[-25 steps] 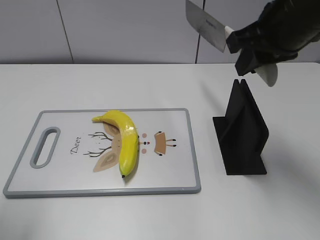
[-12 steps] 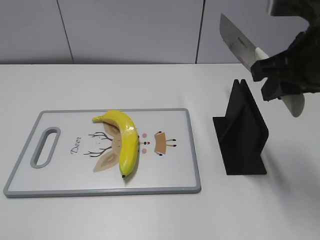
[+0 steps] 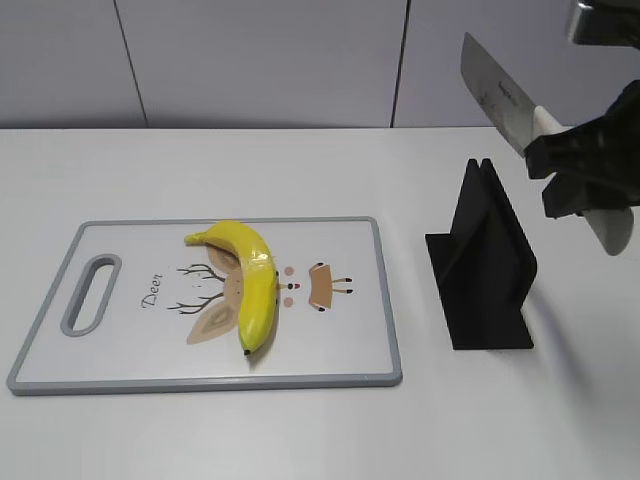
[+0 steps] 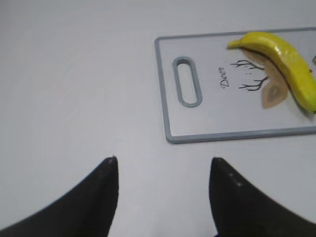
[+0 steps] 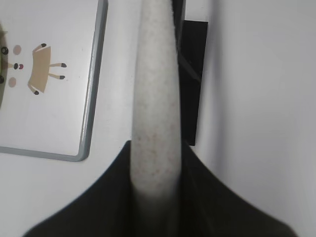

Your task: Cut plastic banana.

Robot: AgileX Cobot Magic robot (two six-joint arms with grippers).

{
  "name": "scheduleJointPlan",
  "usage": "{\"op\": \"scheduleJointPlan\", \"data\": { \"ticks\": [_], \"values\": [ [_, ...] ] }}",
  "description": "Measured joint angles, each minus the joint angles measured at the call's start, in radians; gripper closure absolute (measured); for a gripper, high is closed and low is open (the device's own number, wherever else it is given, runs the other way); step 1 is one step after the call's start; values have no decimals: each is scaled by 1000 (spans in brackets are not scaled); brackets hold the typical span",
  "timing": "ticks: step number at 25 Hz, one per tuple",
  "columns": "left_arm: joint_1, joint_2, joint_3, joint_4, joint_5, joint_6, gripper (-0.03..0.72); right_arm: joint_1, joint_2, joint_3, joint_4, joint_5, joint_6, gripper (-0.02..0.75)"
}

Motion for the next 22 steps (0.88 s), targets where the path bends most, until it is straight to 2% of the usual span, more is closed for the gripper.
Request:
{"op": "scheduleJointPlan", "data": {
  "ticks": [3, 12, 22],
  "values": [
    [0, -8, 3, 36, 14, -29, 128, 0, -16, 21, 0, -12, 14, 575],
    [0, -156, 16, 43, -15, -48, 128, 0, -17, 28, 2, -37, 37, 575],
    [0, -156, 16, 43, -17, -48, 133, 0, -17, 108, -21, -138, 68, 575]
  ]
}}
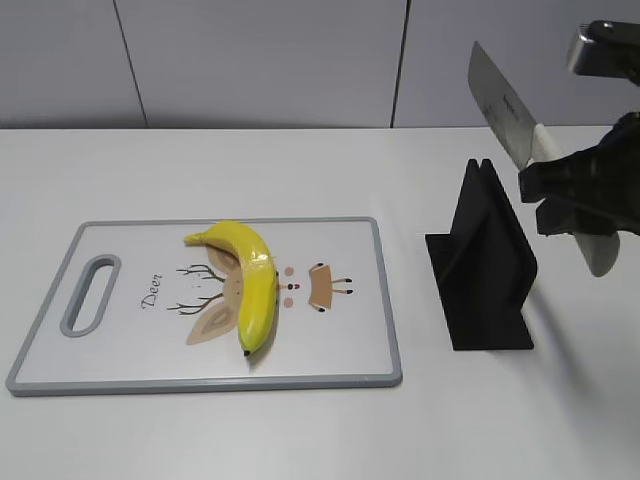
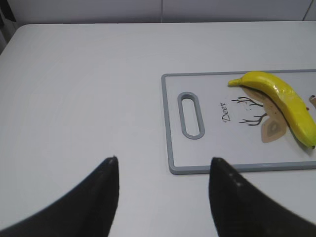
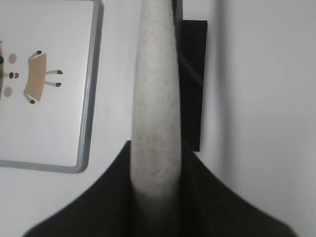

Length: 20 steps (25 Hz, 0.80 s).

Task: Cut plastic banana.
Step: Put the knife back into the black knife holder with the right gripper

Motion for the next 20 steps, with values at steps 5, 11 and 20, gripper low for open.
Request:
{"op": "scheduleJointPlan", "data": {
  "ticks": [5, 11, 20],
  "values": [
    [0, 0, 0, 0, 0, 0, 156, 0, 0, 30, -11, -70, 18, 575],
    [0, 0, 0, 0, 0, 0, 182, 0, 24, 71, -11, -117, 51, 575],
    [0, 0, 0, 0, 0, -1, 200, 0, 91, 88, 32, -117, 54, 575]
  ]
}}
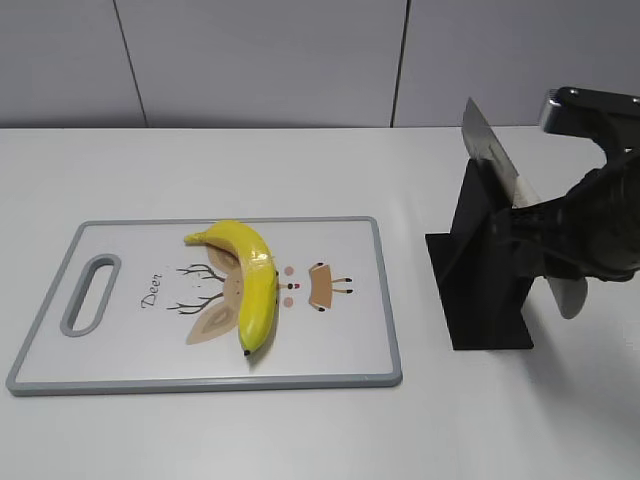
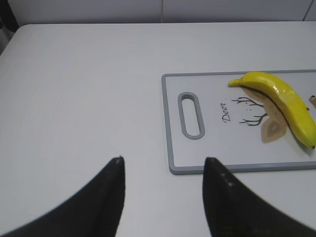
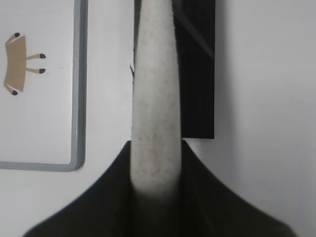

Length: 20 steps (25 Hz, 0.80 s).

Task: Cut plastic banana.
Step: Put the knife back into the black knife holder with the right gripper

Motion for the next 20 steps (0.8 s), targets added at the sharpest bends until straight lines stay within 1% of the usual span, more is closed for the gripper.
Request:
{"op": "scheduleJointPlan", "data": {
  "ticks": [3, 10, 17, 18, 19, 20],
  "values": [
    [0, 0, 0, 0, 0, 0, 200, 0, 0, 0, 21, 21, 0, 575],
    [0, 0, 0, 0, 0, 0, 205, 0, 0, 0, 32, 75, -1, 575],
    [0, 0, 0, 0, 0, 0, 219, 1, 0, 0, 36, 83, -2, 574],
    [0, 0, 0, 0, 0, 0, 219, 1, 0, 0, 36, 83, -2, 566],
    [0, 0, 0, 0, 0, 0, 219, 1, 0, 0, 36, 83, -2, 540],
    [0, 0, 0, 0, 0, 0, 219, 1, 0, 0, 36, 83, -2, 494]
  ]
}}
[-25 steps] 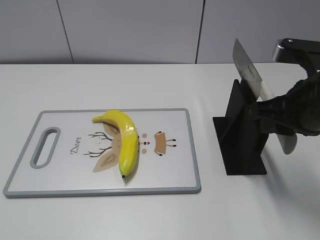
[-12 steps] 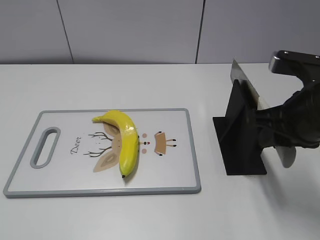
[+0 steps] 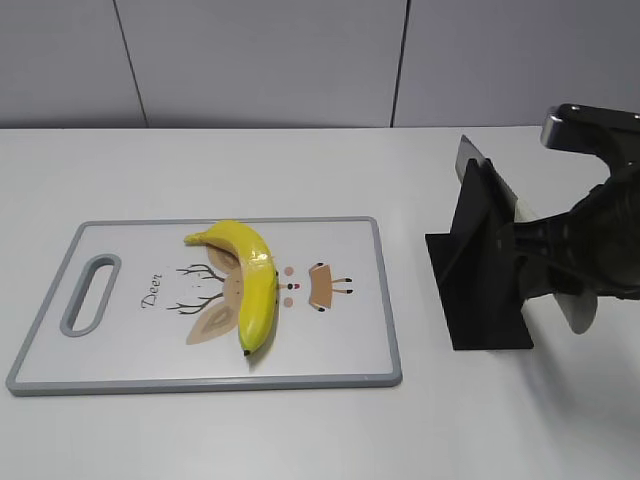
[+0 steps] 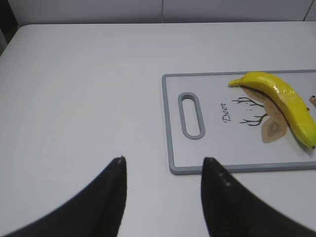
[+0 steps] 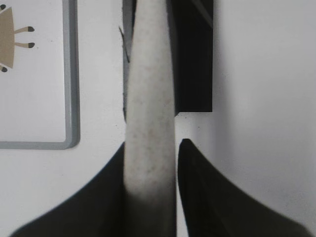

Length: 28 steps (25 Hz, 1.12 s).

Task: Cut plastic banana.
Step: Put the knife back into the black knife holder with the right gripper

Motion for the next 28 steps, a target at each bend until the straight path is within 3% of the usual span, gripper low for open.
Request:
{"op": "scheduleJointPlan", "data": {
  "ticks": [4, 7, 12, 17, 28],
  "values": [
    [0, 0, 0, 0, 0, 0, 219, 0, -6, 0, 36, 3, -32, 206],
    [0, 0, 0, 0, 0, 0, 219, 0, -30, -1, 42, 3, -51, 89],
    [0, 0, 0, 0, 0, 0, 158, 0, -120, -34, 7, 38, -90, 57],
    [0, 0, 0, -1, 1, 0, 70, 0, -306, -39, 36, 54, -302, 57],
    [0, 0, 0, -1, 1, 0, 99, 0, -813, 211, 41, 126, -475, 91]
  ]
}}
